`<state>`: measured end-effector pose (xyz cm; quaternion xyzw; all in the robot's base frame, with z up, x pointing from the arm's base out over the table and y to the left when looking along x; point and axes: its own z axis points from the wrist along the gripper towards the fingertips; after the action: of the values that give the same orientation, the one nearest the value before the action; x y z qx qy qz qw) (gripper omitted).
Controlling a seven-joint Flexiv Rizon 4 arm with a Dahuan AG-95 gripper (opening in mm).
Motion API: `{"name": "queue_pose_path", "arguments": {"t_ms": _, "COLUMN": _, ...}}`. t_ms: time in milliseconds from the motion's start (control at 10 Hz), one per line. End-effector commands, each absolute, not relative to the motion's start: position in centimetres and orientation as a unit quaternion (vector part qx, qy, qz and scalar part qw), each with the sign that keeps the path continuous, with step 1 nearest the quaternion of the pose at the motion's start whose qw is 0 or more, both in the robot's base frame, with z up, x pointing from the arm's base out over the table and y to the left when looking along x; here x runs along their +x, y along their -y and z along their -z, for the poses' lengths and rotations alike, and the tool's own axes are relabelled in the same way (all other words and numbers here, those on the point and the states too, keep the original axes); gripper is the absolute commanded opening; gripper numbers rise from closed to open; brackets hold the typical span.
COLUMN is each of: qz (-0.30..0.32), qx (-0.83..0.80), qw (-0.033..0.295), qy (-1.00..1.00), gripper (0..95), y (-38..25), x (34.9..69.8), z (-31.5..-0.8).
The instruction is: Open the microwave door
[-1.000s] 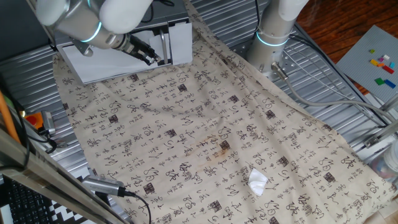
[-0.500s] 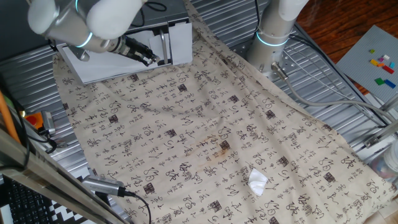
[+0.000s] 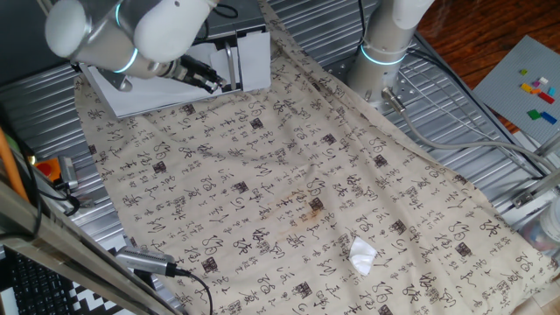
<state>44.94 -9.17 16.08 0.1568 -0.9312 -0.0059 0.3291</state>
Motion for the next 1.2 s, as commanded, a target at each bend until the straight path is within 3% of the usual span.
{"name": "queue_pose_path", "arguments": {"t_ms": 100, "qz": 0.007, "qx": 0.16, "qw": 0.329, "qy": 0.931, "gripper": 19.0, "y": 9.4, "x": 44.8, "z": -16.3}}
{"name": "queue_pose_path", "arguments": {"t_ms": 600, "qz": 0.007, "qx": 0.154, "qw": 0.359, "qy": 0.92, "gripper": 19.0, "y": 10.4, "x": 43.9, "z": -16.8}}
{"name": "queue_pose_path", "arguments": {"t_ms": 1200, "qz": -0.003, "qx": 0.153, "qw": 0.372, "qy": 0.916, "gripper": 19.0, "y": 10.9, "x": 43.0, "z": -16.5}}
